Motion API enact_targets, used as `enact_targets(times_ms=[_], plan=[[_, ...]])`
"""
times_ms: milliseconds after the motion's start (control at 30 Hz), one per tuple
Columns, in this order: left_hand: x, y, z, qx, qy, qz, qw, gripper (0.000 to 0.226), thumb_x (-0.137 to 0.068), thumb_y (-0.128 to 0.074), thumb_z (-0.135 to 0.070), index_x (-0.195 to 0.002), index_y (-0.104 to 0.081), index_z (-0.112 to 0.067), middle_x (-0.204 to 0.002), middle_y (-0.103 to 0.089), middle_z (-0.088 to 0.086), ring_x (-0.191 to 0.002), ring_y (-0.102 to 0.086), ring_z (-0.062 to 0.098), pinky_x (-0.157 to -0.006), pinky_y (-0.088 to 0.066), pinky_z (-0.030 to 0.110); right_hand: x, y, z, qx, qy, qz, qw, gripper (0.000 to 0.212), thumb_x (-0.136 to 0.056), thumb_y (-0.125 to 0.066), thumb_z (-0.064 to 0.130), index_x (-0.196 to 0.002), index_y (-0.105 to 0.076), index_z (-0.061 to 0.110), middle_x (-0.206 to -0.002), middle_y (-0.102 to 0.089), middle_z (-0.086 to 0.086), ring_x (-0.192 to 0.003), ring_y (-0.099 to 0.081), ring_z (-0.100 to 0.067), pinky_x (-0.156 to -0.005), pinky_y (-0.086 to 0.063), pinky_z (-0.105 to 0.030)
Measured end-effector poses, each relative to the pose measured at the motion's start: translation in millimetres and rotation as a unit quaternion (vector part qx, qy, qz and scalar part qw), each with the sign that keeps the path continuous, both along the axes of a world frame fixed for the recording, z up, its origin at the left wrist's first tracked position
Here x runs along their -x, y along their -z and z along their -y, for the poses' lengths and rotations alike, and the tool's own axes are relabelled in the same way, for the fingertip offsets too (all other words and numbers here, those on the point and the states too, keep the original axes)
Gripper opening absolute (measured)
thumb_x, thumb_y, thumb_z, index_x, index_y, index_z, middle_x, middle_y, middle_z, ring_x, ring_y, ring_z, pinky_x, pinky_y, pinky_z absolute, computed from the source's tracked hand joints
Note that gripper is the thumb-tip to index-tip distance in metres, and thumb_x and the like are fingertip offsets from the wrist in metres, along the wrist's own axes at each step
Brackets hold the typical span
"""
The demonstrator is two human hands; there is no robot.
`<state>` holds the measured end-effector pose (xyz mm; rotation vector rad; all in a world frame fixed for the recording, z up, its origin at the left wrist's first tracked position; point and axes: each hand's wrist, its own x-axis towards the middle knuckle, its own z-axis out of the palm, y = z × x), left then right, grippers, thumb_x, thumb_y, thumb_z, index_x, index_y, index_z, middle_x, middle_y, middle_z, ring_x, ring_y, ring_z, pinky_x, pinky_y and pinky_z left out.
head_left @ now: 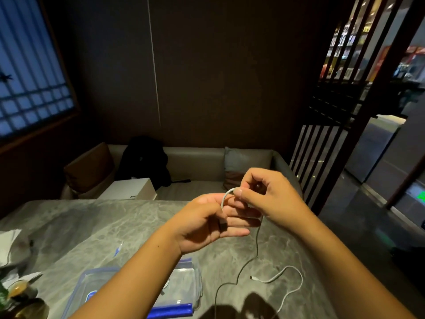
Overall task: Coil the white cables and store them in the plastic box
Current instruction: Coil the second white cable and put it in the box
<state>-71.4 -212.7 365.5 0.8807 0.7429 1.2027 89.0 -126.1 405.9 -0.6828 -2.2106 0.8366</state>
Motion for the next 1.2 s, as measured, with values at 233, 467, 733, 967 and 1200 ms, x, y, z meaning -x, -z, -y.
enact_targets(times_ms=[233,467,733,967,1200], plan=[[0.0,-3.4,-14.1,0.011,0.009,-0.015,1.0,0.044,-0.083,-0.031,0.017,-0.118,-0.058,0.011,-0.124,-0.059,0.036,-0.116,-0.059,0.047,-0.094,-0.055,0.044,0.6,-3.0,-16.6,0.013,0.009,0.01,1.0,0.016,-0.087,-0.071,0.024,-0.073,-0.064,0.02,-0.068,-0.064,0.0,-0.061,-0.057,-0.006,-0.057,-0.049,-0.024],[-1.8,-2.4,-17.9,0.031,0.036,-0.006,0.999,0.048,-0.086,-0.028,0.015,-0.128,-0.049,0.013,-0.128,-0.057,0.036,-0.121,-0.057,0.046,-0.104,-0.046,0.049,-4.6,-8.4,-26.3,0.01,-0.006,0.029,1.0,0.015,-0.084,-0.073,0.029,-0.073,-0.065,0.023,-0.07,-0.064,0.001,-0.064,-0.058,-0.01,-0.061,-0.051,-0.029],[-5.6,-0.9,-15.8,0.031,0.077,0.001,0.997,0.046,-0.09,-0.026,0.013,-0.126,-0.053,0.007,-0.126,-0.058,0.035,-0.118,-0.059,0.045,-0.104,-0.047,0.048,-3.4,-3.0,-30.5,0.034,-0.04,0.013,0.999,0.011,-0.086,-0.073,0.021,-0.079,-0.066,0.016,-0.076,-0.064,-0.003,-0.069,-0.061,-0.023,-0.063,-0.052,-0.03],[-4.9,3.7,-7.9,0.03,0.076,0.039,0.996,0.046,-0.086,-0.02,0.017,-0.109,-0.058,0.004,-0.124,-0.058,0.036,-0.12,-0.057,0.047,-0.103,-0.048,0.047,14.1,11.5,-36.5,0.068,-0.062,-0.007,0.996,0.009,-0.085,-0.075,0.019,-0.081,-0.068,0.015,-0.077,-0.067,-0.005,-0.069,-0.061,-0.016,-0.065,-0.053,-0.03],[-2.8,6.7,-7.4,-0.006,0.094,0.076,0.993,0.043,-0.089,-0.026,0.014,-0.112,-0.06,0.003,-0.124,-0.058,0.035,-0.12,-0.056,0.048,-0.105,-0.045,0.05,25.7,38.6,-39.3,0.165,-0.061,-0.049,0.983,0.013,-0.09,-0.067,0.011,-0.078,-0.064,0.007,-0.07,-0.061,-0.003,-0.063,-0.057,-0.011,-0.059,-0.049,-0.018]])
